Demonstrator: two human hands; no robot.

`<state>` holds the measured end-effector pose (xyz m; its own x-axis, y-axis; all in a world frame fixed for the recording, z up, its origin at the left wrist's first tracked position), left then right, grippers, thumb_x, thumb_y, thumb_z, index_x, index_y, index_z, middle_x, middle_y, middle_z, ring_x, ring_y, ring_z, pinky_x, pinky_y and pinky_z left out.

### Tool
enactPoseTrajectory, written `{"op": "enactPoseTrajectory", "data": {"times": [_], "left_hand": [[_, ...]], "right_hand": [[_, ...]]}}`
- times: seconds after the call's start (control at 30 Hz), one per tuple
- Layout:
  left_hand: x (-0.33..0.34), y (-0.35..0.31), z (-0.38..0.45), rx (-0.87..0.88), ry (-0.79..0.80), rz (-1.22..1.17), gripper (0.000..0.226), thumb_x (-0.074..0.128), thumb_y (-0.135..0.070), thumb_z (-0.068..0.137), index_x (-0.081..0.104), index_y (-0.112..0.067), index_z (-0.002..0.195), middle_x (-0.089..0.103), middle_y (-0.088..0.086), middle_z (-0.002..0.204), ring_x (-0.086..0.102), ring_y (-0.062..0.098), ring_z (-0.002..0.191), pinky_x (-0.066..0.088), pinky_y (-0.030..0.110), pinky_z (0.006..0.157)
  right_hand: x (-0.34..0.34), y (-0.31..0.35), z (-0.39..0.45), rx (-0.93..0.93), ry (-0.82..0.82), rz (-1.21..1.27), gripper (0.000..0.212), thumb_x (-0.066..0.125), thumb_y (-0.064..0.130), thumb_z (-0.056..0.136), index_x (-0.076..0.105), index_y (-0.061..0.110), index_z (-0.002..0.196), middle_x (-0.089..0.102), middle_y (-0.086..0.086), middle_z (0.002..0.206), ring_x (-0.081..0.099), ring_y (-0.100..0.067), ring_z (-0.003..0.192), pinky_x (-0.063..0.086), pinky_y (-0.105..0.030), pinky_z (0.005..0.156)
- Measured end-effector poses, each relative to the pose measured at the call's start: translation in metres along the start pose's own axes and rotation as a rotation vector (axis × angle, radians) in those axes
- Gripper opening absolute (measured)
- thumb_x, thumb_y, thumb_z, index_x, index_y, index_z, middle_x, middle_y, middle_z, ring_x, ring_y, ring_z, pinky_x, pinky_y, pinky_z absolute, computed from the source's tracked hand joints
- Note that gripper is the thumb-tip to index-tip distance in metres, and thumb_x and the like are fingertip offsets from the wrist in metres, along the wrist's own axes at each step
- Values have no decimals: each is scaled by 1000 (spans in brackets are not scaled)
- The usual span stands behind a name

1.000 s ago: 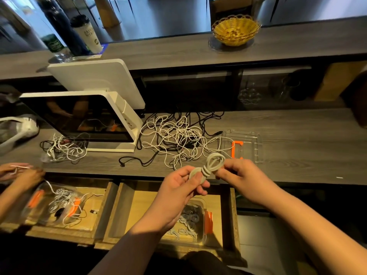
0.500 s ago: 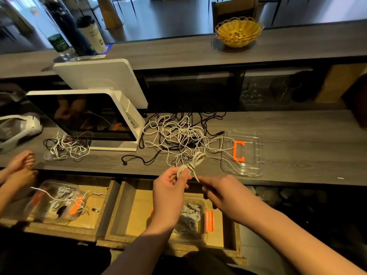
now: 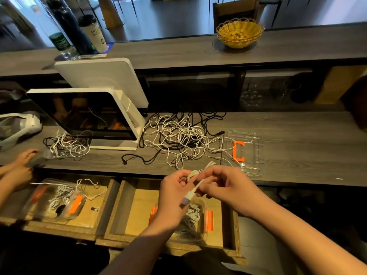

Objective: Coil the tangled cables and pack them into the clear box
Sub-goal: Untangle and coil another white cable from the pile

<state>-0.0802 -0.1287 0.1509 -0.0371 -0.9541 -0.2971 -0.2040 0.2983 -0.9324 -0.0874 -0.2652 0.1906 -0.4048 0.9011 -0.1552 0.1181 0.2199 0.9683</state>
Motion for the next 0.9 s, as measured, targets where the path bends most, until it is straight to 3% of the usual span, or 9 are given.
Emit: {"op": "enactPoseTrajectory", "data": {"times": [0.1, 0.17, 0.23, 0.3, 0.47, 0.6, 0.73, 0.9], "left_hand": [[6, 4, 1, -19, 59, 24, 26, 67, 3, 87, 75, -21, 89, 70, -4, 67, 63, 10, 62, 46, 22, 56], [11, 5, -2, -46, 101, 48, 29, 64, 2, 89, 73, -25, 84, 58, -10, 53, 48, 9, 53, 38, 25, 52], [20, 1, -6, -22, 175, 71, 29, 65, 0, 89, 71, -28, 82, 52, -10, 50, 46, 11, 54, 39, 31, 55], [25, -6, -12, 21, 215, 65, 31, 67, 1, 88, 71, -29, 80, 56, -9, 54, 55, 11, 57, 45, 34, 59], [24, -47, -19, 336, 178, 84, 30, 78, -2, 81, 76, -32, 86, 68, -13, 86, 67, 8, 77, 52, 18, 69], [21, -58, -27, 515, 140, 177, 24, 75, 1, 82, 80, -18, 96, 65, -16, 92, 65, 3, 86, 47, 12, 73], [22, -64, -38, 668, 169, 338, 24, 60, -12, 89, 78, -16, 104, 58, -14, 104, 60, 0, 97, 44, 9, 83], [24, -62, -43, 711, 142, 403, 33, 51, -13, 89, 75, -10, 110, 54, -10, 111, 56, -3, 103, 42, 6, 88]], "right_hand": [[-7, 4, 0, -12, -45, -122, 6, 68, 23, 90, 70, 18, 93, 73, -6, 82, 72, -18, 74, 60, -37, 72], [-14, 13, 1, -60, -102, -325, 20, 62, 42, 87, 70, 24, 89, 71, -1, 76, 67, -13, 66, 57, -34, 64], [-19, 24, 2, -128, -142, -523, 21, 61, 44, 87, 71, 26, 86, 67, 3, 70, 59, -9, 61, 50, -29, 58], [-22, 25, 5, -135, -152, -555, 17, 63, 36, 89, 68, 21, 83, 64, 2, 70, 52, -6, 58, 46, -26, 57], [-30, -3, 15, 72, -83, -166, 20, 62, 15, 94, 61, -3, 85, 60, -3, 70, 50, -7, 57, 44, -24, 57], [-23, -29, 14, 260, 74, 27, 21, 53, 14, 98, 62, -5, 93, 57, -12, 76, 50, -22, 62, 41, -25, 58], [-6, -37, 6, 356, 216, 146, 17, 47, 11, 100, 59, 0, 98, 61, -19, 75, 53, -18, 50, 44, -22, 48], [-5, -36, 4, 348, 141, 193, 16, 46, 8, 100, 56, 2, 90, 61, -14, 66, 53, -17, 45, 42, -23, 43]]}}
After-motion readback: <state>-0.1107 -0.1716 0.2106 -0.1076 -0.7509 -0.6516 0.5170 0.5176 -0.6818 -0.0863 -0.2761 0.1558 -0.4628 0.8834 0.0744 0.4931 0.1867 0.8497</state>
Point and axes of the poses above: each hand's wrist, its own z-axis towards the middle knuckle, its own x-axis out of the palm, y = z × x, the point moved 9 cm from there along z, towards the middle knuckle
